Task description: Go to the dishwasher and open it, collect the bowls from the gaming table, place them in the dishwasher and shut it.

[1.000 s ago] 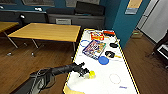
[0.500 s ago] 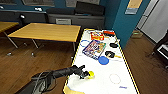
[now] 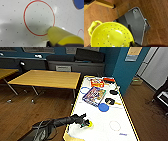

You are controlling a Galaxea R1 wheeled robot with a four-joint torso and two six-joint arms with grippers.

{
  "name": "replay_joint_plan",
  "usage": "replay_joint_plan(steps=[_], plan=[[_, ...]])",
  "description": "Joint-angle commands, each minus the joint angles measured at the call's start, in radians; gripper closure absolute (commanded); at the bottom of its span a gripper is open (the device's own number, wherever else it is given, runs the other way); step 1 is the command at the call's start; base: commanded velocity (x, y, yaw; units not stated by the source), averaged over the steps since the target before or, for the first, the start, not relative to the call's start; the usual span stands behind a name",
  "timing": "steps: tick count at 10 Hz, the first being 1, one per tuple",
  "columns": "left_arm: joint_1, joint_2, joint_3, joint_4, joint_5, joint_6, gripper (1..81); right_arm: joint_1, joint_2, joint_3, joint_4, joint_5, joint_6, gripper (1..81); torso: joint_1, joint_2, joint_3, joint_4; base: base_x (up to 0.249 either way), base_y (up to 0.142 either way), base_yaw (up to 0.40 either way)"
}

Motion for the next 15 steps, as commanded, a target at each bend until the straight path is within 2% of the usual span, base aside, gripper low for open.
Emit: replay_joint_plan(steps=[1,3,4,7,9,11,13,15], plan=[[-0.238,-0.148,0.335,0.062,0.044,-0.007,81.1,0.023,-0.055,0.018,-0.019,-0.076,0.000,81.1,0.000,0.000,0.000,0.000,0.000,0.000,0.000],[-0.304,-0.275,0.517,0.062,0.047,-0.016,81.1,0.023,-0.058,0.024,-0.020,-0.077,0.000,81.1,0.000,0.000,0.000,0.000,0.000,0.000,0.000],[-0.311,-0.400,0.656,0.066,0.042,-0.022,81.1,0.023,-0.062,0.026,-0.019,-0.088,0.001,81.1,0.000,0.000,0.000,0.000,0.000,0.000,0.000],[-0.219,-0.666,0.875,0.137,0.010,-0.022,81.1,0.023,-0.097,0.058,-0.019,-0.088,0.003,81.1,0.000,0.000,0.000,0.000,0.000,0.000,0.000],[-0.094,-0.838,0.962,0.157,0.007,-0.022,81.1,0.028,-0.101,0.063,-0.022,-0.089,0.002,81.1,0.000,0.000,0.000,0.000,0.000,0.000,0.000],[0.005,-0.942,1.029,0.157,-0.079,-0.020,81.1,0.036,-0.097,0.063,-0.022,-0.102,0.003,81.1,0.000,0.000,0.000,0.000,0.000,0.000,0.000],[0.103,-1.015,1.118,0.152,-0.083,-0.020,81.1,0.036,-0.107,0.057,-0.020,-0.102,0.003,81.1,0.000,0.000,0.000,0.000,0.000,0.000,0.000],[0.226,-1.034,1.103,0.159,-0.082,-0.016,81.1,0.036,-0.101,0.043,-0.020,-0.103,0.005,81.1,0.000,0.000,0.000,0.000,0.000,0.000,0.000]])
